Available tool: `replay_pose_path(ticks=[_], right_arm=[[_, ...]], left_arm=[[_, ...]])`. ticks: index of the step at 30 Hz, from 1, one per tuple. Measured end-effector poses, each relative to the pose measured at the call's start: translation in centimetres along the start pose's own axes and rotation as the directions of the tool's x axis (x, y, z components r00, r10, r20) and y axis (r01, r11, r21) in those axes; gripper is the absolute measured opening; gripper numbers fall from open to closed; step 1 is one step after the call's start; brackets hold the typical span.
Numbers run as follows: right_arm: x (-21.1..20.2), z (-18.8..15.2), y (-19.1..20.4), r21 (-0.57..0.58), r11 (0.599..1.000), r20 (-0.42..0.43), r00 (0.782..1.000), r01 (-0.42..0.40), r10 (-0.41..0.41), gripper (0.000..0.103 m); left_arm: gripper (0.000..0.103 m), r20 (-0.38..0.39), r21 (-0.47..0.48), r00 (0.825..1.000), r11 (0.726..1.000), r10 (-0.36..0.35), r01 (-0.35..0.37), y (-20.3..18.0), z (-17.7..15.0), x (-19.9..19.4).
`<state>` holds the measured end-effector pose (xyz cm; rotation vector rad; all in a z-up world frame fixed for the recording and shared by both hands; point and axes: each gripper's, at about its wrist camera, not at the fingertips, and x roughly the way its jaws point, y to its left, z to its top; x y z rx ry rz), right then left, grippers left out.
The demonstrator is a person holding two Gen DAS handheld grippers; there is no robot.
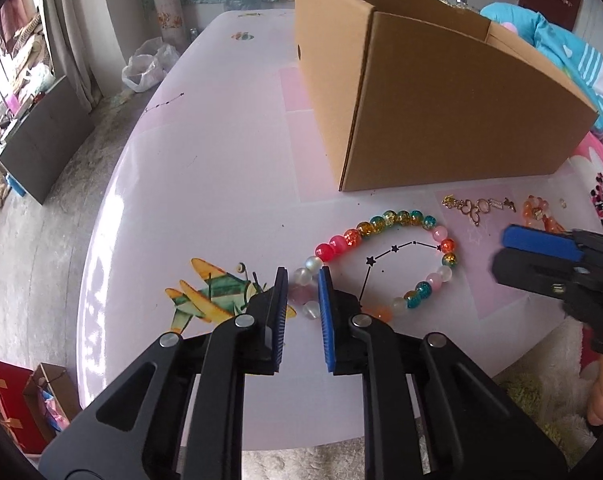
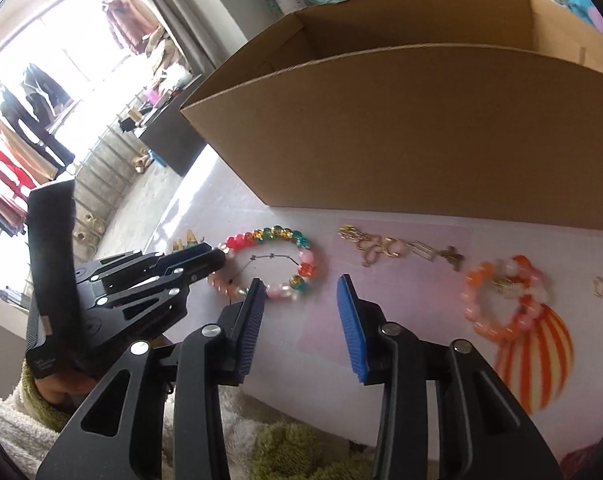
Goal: Organize jewelry
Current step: 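Move the left gripper to the multicolour bead bracelet and close on its beads, then grasp the bracelet with the right gripper while the left gripper holds it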
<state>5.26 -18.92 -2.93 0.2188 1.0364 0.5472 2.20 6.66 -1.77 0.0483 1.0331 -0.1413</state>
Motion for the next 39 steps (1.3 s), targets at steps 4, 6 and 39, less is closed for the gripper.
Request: replay_pose_path(ticks=[4,6,39], right_arm=[[1.4,0.8,0.3,-0.02,1.0,-0.021,1.0,0.012,-0.012,0.029],[2.0,1.2,0.6,-0.032,0.999,-0.027,0.999,0.025,-0.026,0.028],[4.4,2.4,4.2,-0.177,0.975,0.02,0.991,0.137,-0.136,0.01]], left_arm=[[0.021,0.0,-0.035,0.998,0.998,-0.056,0.056,0.1,0.0,-0.1],[0.028,0.0,-0.048,0.997,0.995,-0.083,0.083,0.1,0.1,-0.1],[0.008,0.042,0.066,0.999,0.998,-0.026,0.023,-1.0,0.6,0.3]])
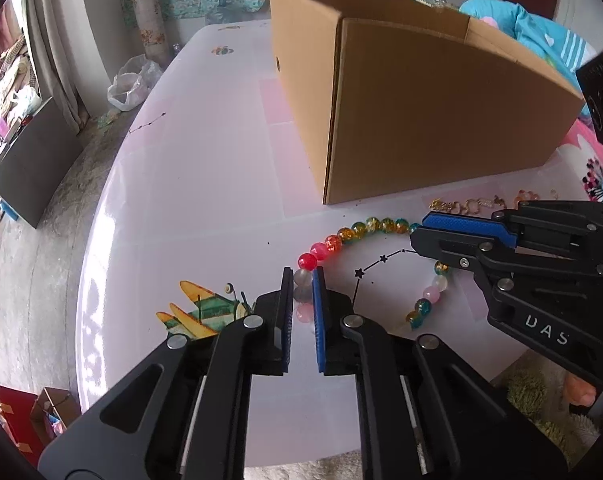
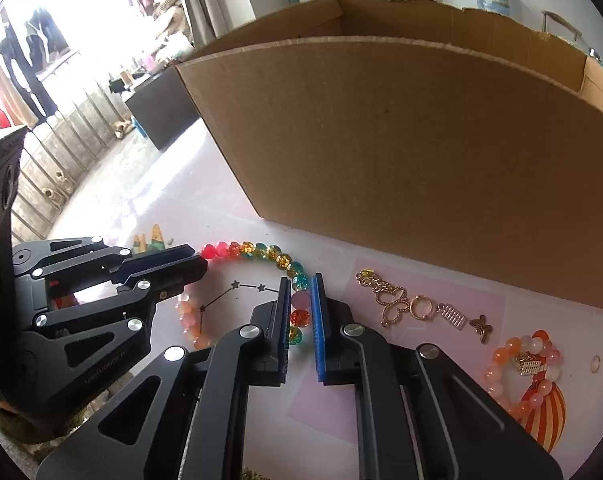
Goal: Organize jewelry
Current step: 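Grasp the bracelet with the right gripper while the left gripper holds it, then carry the bracelet into the box with both grippers and release it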
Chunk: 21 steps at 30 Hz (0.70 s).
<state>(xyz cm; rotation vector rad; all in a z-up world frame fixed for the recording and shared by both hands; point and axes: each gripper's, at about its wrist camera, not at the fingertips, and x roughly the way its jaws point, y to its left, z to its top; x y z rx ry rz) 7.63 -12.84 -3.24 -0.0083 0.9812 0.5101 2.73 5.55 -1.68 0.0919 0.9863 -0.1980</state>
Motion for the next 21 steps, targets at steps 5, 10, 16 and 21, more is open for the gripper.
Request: replay_pose_path(ticks=[5,10,16,21], right_arm=[[-1.6,-0.1,0.2,-0.002,1.0,0.049,0.999,-0.014,0.014,0.01],[-3.6,-0.6,-0.2,0.003,1.0,0.094,0.995,-0.025,0.024,0.01],[-8.0,-1.0,-0.9,0.014,0.999,0.186,0.982,-0.04,0.037,0.01],[-12.0,-0.1,-1.1,0.004,0.999,0.283,0.958,-0.051,0.048,0.01]], left_arm=[[0.008,0.034,-0.016,0.999,1.0,-0.017,0.018,0.2,0.2,-1.5],[0.008,0.091,-0.002,0.996,1.0,-0.024,0.024,-0.3,0.8,-3.7],[0.008,0.174,0.02,0.983,0.998,-0.058,0.056,-1.4,1.9,-7.7],[0.008,0.267,0.065,0.958,0.994,-0.101,0.086,-2.4,3.8,-11.4]])
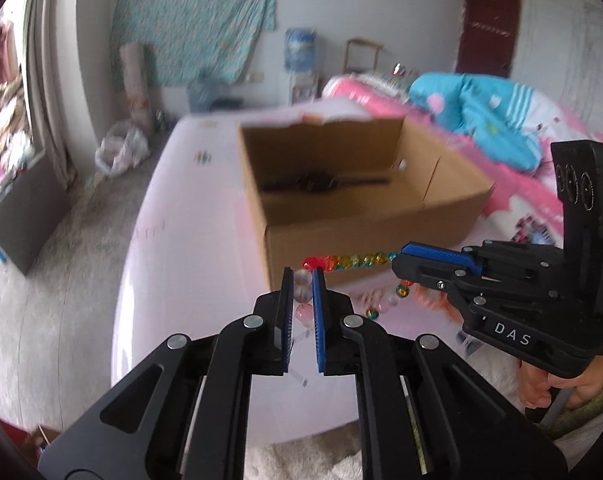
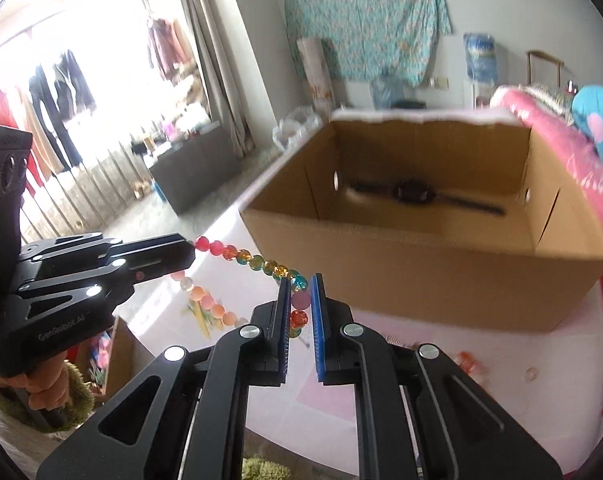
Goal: Organize jewelry
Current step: 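Carry the bracelet into the box with both grippers and release it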
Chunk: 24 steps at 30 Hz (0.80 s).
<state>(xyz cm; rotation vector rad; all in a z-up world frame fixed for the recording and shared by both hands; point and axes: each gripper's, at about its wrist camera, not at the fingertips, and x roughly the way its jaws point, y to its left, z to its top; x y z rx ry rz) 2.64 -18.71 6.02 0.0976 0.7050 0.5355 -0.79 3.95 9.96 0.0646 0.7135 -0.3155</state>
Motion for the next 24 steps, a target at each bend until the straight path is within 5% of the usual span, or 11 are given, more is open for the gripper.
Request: replay_pose_path(ticks=[5,10,15,19,24], right_arm=[[-2.0,4.1,-0.4,-0.04,0.999,0.098,0.995,0.014,-0.01,0.01],[-0.2,8.0,-3.0,-0.024,1.0,0.079,0.997,-0.012,0.014,0.01],[5.8,11.0,-6.9,0.054,0.998,-0.071,0.997,-0.029,0.032,0.01],[10.4,11.3,-8.8,0.103,0.994,-0.193,0.98,-0.031,0.051,0.01],[13.7,11.3,-9.1,0.103,0.994,-0.287,0.955,-0.045,0.073,0.011]], left_arm=[[0.009,0.104,0.062,0.994,0.998,-0.021,0.014,-1.0,4.3,-1.2],[0.009,0.133,0.108,0.991,0.994,-0.03,0.016,-1.4,8.4,1.5],[0.009,-0.017,0.083,0.999,0.996,-0.037,0.038,-0.2,10.5,8.3],[0.009,-0.15,0.05,0.988,0.998,-0.039,0.047,1.0,10.4,13.5],[0.009,-0.225,0.074,0.974,0.997,-0.002,0.019,1.8,10.0,16.6]])
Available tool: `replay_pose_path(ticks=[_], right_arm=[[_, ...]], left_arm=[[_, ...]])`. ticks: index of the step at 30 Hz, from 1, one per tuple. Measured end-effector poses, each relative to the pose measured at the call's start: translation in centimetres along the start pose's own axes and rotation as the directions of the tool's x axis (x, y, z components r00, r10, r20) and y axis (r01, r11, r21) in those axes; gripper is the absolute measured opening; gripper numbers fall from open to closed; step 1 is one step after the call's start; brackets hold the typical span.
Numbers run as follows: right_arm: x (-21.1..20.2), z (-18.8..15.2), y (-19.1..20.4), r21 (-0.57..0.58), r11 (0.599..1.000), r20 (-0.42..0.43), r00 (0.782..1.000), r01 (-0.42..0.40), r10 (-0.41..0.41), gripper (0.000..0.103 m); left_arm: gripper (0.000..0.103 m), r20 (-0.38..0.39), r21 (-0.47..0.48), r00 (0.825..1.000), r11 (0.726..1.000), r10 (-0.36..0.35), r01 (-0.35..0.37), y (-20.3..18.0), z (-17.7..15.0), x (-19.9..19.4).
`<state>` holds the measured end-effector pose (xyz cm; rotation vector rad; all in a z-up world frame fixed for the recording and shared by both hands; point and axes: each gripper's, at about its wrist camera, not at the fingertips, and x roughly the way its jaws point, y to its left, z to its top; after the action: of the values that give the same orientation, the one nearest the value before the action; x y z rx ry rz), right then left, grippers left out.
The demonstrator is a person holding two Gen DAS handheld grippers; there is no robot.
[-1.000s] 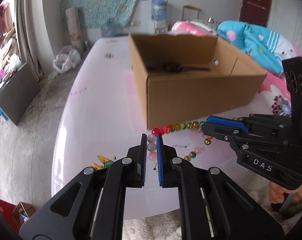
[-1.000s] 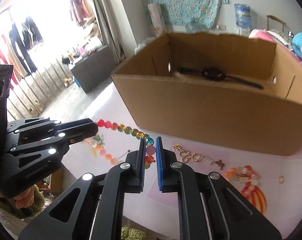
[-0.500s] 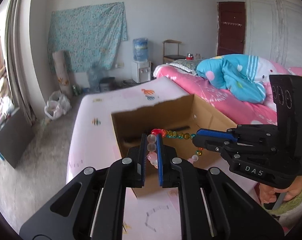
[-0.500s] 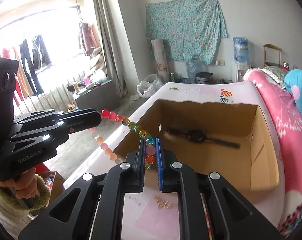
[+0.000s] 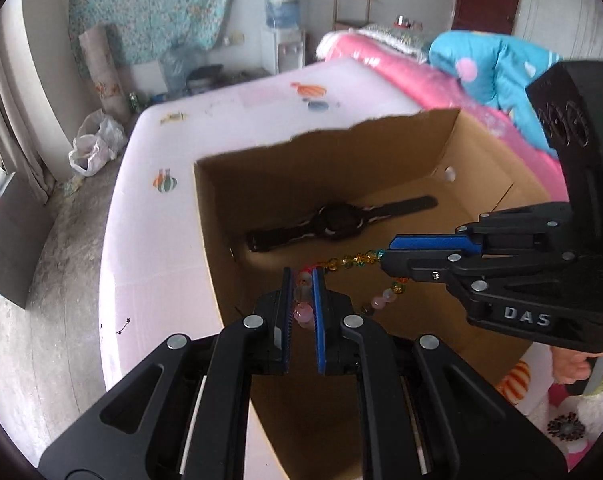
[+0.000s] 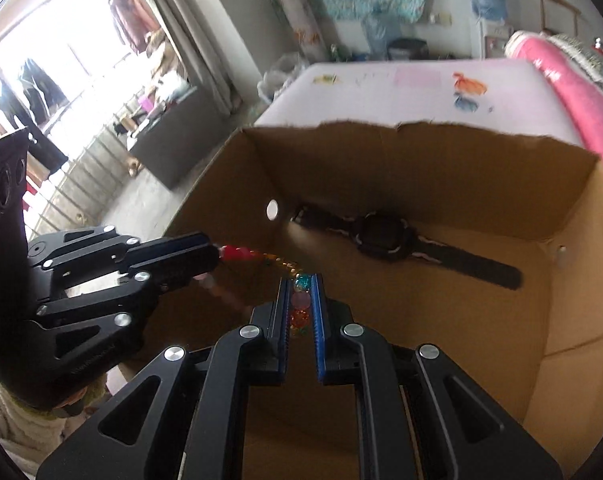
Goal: Organize jewelry
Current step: 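Carry the bracelet into the box with both grippers and release it, then withdraw both grippers from the box back over the table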
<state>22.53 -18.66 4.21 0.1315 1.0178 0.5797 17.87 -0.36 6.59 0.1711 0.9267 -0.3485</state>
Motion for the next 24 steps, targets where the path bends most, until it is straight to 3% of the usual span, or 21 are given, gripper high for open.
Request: replay_pose_path(ticks=[3,6,9,12,14,18,20,22,24], right_arm=[[-0.2,0.2,0.2,-0.009,1.0,-0.009,1.0,0.004,-0.004,0.011],[-0.4,0.1,-0.3,-0.008,1.0,0.007,1.0,0.025,-0.025,0.012],[-1.4,-0.2,-1.2,0.03,1.0,0.039,0.999,-0.011,0.01,0.012],[-3.5,-0.8,-1.9,0.058,0.998,0.096,0.995,-0.03,0.025,0.014],[-5.7,-1.5,-2.3,0.075,0.996,0.157,0.987,-0.042,0.03,0.033],[-11.6,-3.8,-2.5,0.086,0.996,0.295,0.956,-0.039,0.012,0.044],[-15.0,-5.8,-2.3,0.095,0.995,0.366,0.93,-0.029,-0.007,0.057],[-18.1,-8.5,-2.1,0.106,0.994,0.43,0.902,0.006,-0.051,0.068],[-19.9,-11.1,-1.7,0.128,0.99,0.461,0.88,0.06,-0.113,0.074]], left_arm=[[0.011,-0.003,0.002,1.0,1.0,0.019,-0.019,0.3,0.0,0.3],[0.02,0.016,-0.01,1.0,1.0,0.021,-0.021,0.6,0.0,-0.2],[0.023,0.042,-0.03,0.999,0.999,0.016,-0.015,0.7,-0.1,-1.4],[0.038,0.079,-0.04,0.997,0.999,0.02,-0.016,0.9,-0.3,-3.0],[0.047,0.116,-0.049,0.993,0.999,0.026,-0.02,1.1,-0.9,-4.7],[0.07,0.204,-0.091,0.978,0.996,0.035,-0.017,2.0,-3.2,-8.9],[0.079,0.233,-0.122,0.972,0.993,0.032,-0.003,2.6,-4.5,-10.7],[0.087,0.265,-0.158,0.964,0.986,0.0,0.044,3.2,-6.8,-12.4],[0.091,0.251,-0.181,0.967,0.979,-0.048,0.095,3.2,-8.8,-12.8]])
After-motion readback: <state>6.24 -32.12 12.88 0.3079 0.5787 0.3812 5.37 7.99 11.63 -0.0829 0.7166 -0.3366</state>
